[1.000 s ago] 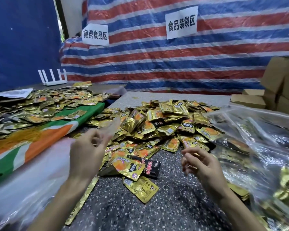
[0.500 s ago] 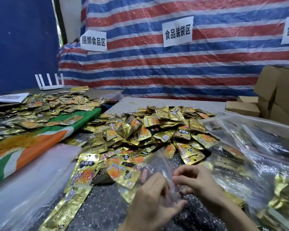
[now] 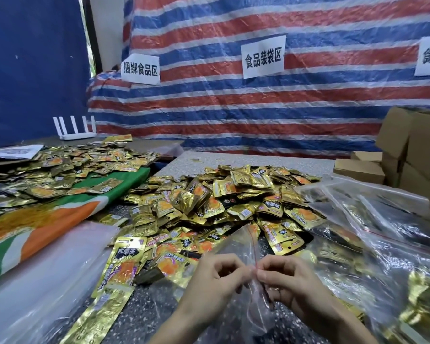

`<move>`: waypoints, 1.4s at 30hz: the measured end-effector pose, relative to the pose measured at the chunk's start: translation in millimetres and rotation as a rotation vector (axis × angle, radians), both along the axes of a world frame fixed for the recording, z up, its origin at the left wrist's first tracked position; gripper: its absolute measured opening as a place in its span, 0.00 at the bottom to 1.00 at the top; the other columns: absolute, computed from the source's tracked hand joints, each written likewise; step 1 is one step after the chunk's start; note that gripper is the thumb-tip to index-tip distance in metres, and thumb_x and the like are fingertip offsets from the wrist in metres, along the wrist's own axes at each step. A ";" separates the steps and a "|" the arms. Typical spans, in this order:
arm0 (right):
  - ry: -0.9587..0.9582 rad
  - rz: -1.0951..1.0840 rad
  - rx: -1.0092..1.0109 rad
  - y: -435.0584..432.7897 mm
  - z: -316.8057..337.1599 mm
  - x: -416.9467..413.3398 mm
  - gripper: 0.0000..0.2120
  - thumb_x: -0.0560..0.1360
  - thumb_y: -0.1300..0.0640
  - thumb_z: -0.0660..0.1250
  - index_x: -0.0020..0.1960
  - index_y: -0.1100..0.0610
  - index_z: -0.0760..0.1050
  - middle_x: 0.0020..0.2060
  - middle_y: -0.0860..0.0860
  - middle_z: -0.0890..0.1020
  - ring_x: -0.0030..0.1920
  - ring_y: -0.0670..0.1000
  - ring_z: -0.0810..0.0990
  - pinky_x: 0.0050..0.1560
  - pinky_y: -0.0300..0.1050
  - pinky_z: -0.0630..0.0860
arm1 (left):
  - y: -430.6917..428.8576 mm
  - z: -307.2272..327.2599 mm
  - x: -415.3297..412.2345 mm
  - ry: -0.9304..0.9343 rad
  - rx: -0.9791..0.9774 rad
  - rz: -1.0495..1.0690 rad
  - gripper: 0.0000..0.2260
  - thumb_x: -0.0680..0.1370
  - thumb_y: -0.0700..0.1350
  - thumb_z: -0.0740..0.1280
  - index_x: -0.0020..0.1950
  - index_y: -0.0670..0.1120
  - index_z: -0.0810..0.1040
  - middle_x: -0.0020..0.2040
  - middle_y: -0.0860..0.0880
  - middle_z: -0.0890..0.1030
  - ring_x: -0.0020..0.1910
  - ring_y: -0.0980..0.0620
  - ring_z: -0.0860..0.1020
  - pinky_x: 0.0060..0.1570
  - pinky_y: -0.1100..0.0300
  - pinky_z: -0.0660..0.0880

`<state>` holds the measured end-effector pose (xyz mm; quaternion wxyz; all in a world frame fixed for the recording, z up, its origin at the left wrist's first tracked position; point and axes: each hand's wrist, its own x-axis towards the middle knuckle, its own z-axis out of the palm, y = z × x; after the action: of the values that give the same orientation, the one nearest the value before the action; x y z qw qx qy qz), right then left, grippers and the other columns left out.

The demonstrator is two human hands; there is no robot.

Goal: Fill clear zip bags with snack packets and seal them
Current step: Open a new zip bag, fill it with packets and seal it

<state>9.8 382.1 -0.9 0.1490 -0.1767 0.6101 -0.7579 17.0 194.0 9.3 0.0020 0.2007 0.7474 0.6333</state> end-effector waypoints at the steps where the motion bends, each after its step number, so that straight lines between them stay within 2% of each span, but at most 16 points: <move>1: -0.005 -0.004 -0.005 -0.6 1.1 0.7 0.14 0.65 0.57 0.80 0.43 0.65 0.82 0.32 0.59 0.78 0.29 0.50 0.76 0.29 0.40 0.76 | 1.2 1.1 -0.3 -0.017 0.021 -0.005 0.13 0.74 0.50 0.71 0.29 0.52 0.79 0.27 0.55 0.74 0.27 0.58 0.69 0.30 0.69 0.65; 5: 0.135 -0.068 0.020 -1.0 4.7 3.7 0.17 0.65 0.50 0.81 0.47 0.60 0.82 0.33 0.56 0.80 0.30 0.50 0.75 0.31 0.41 0.74 | 5.0 -1.3 -1.5 -0.107 0.120 -0.063 0.17 0.79 0.49 0.68 0.30 0.51 0.75 0.28 0.52 0.72 0.29 0.55 0.68 0.32 0.66 0.66; 8: 0.316 -0.084 0.126 0.4 5.6 7.6 0.16 0.71 0.50 0.72 0.59 0.51 0.81 0.38 0.55 0.82 0.35 0.50 0.75 0.35 0.41 0.73 | 6.6 -0.5 -2.5 -0.158 0.253 -0.101 0.22 0.77 0.55 0.66 0.42 0.34 0.73 0.36 0.37 0.72 0.39 0.47 0.70 0.43 0.53 0.67; 10: 0.404 -0.118 0.252 2.4 4.2 8.3 0.19 0.72 0.50 0.71 0.63 0.45 0.79 0.38 0.56 0.81 0.37 0.49 0.76 0.38 0.40 0.72 | 7.2 -0.8 -4.6 -0.188 0.329 -0.083 0.24 0.76 0.55 0.67 0.48 0.31 0.74 0.44 0.39 0.73 0.45 0.46 0.68 0.44 0.50 0.65; 12: 0.510 -0.191 0.370 4.8 3.7 7.8 0.16 0.73 0.51 0.73 0.60 0.43 0.80 0.37 0.55 0.81 0.35 0.49 0.75 0.37 0.40 0.72 | 7.6 -1.6 -7.4 -0.218 0.392 -0.049 0.21 0.73 0.56 0.73 0.49 0.37 0.78 0.47 0.41 0.72 0.47 0.47 0.67 0.43 0.55 0.67; 14: 0.605 -0.269 0.438 8.1 4.7 6.9 0.06 0.74 0.53 0.74 0.50 0.45 0.84 0.37 0.52 0.82 0.33 0.49 0.75 0.34 0.40 0.71 | 6.2 -4.1 -12.3 -0.265 0.477 0.001 0.23 0.69 0.53 0.76 0.48 0.34 0.79 0.47 0.40 0.73 0.47 0.45 0.68 0.46 0.51 0.66; 16: 0.678 -0.346 0.485 11.7 4.7 6.0 0.02 0.74 0.54 0.74 0.43 0.48 0.83 0.37 0.48 0.81 0.33 0.47 0.74 0.33 0.39 0.71 | 0.5 -6.6 -20.4 -0.279 0.546 0.059 0.23 0.66 0.54 0.78 0.47 0.35 0.79 0.44 0.41 0.75 0.44 0.46 0.69 0.44 0.53 0.67; 19: 0.725 -0.459 0.385 15.1 6.1 6.8 0.03 0.71 0.57 0.73 0.40 0.50 0.81 0.46 0.43 0.78 0.32 0.49 0.72 0.31 0.47 0.71 | -10.3 -5.2 -34.9 -0.248 0.572 0.099 0.18 0.70 0.59 0.70 0.39 0.44 0.79 0.35 0.45 0.73 0.33 0.50 0.69 0.36 0.58 0.67; 21: 0.746 -0.508 0.331 16.5 6.1 6.6 0.05 0.71 0.61 0.70 0.41 0.52 0.80 0.56 0.44 0.77 0.34 0.54 0.73 0.32 0.46 0.71 | -13.8 -4.6 -48.0 -0.233 0.549 0.114 0.15 0.72 0.59 0.67 0.32 0.50 0.76 0.31 0.50 0.69 0.28 0.54 0.65 0.29 0.63 0.62; 24: 0.740 -0.507 0.259 18.2 4.8 4.9 0.06 0.72 0.65 0.64 0.41 0.55 0.76 0.63 0.49 0.76 0.33 0.43 0.73 0.32 0.34 0.68 | -11.4 -6.6 -75.6 -0.215 0.425 0.148 0.19 0.79 0.58 0.61 0.32 0.51 0.76 0.31 0.52 0.71 0.27 0.55 0.66 0.30 0.61 0.62; 26: 0.735 -0.501 0.274 19.4 4.5 3.3 0.07 0.72 0.65 0.62 0.43 0.55 0.75 0.62 0.50 0.77 0.35 0.39 0.73 0.34 0.30 0.68 | -5.6 -8.8 -99.0 -0.117 0.197 0.251 0.15 0.82 0.50 0.62 0.36 0.52 0.79 0.35 0.52 0.76 0.30 0.57 0.72 0.32 0.63 0.65; 28: 0.741 -0.479 0.297 19.3 4.2 2.2 0.08 0.73 0.64 0.61 0.45 0.52 0.76 0.57 0.51 0.79 0.39 0.44 0.75 0.37 0.32 0.70 | 4.2 -11.6 -124.7 0.035 -0.107 0.327 0.07 0.81 0.43 0.65 0.48 0.53 0.81 0.47 0.54 0.80 0.40 0.60 0.76 0.38 0.65 0.69; 31: 0.794 -0.425 0.292 17.9 5.5 2.5 0.09 0.72 0.67 0.60 0.43 0.56 0.75 0.43 0.52 0.78 0.40 0.54 0.74 0.39 0.41 0.69 | 22.1 -22.7 -161.4 0.230 -0.605 0.379 0.21 0.75 0.37 0.68 0.65 0.55 0.75 0.66 0.53 0.73 0.61 0.55 0.73 0.58 0.58 0.73; 34: 0.868 -0.442 0.332 13.6 3.8 3.5 0.04 0.73 0.65 0.61 0.41 0.59 0.73 0.37 0.51 0.75 0.38 0.57 0.73 0.38 0.48 0.69 | 35.2 -35.6 -186.0 0.306 -0.908 0.408 0.29 0.74 0.40 0.70 0.73 0.58 0.68 0.74 0.51 0.66 0.73 0.50 0.64 0.73 0.47 0.62; 37: 0.912 -0.430 0.347 6.1 -1.9 3.1 0.03 0.72 0.59 0.60 0.41 0.53 0.72 0.37 0.43 0.74 0.38 0.49 0.73 0.38 0.41 0.69 | 40.4 -48.4 -203.0 0.397 -1.004 0.476 0.25 0.78 0.42 0.67 0.72 0.59 0.70 0.73 0.53 0.70 0.73 0.51 0.65 0.74 0.47 0.58; 42: 0.924 -0.443 0.359 12.3 2.5 0.9 0.04 0.73 0.64 0.63 0.42 0.57 0.74 0.37 0.46 0.75 0.37 0.50 0.74 0.38 0.43 0.69 | 37.8 -43.8 -205.3 0.466 -0.777 0.513 0.15 0.80 0.44 0.66 0.65 0.58 0.79 0.62 0.55 0.78 0.62 0.54 0.74 0.63 0.53 0.66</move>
<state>10.8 394.4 1.5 -0.2703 -0.3306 0.7546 -0.4983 -188.3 231.8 -34.6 -0.2453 0.1311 0.9331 0.2279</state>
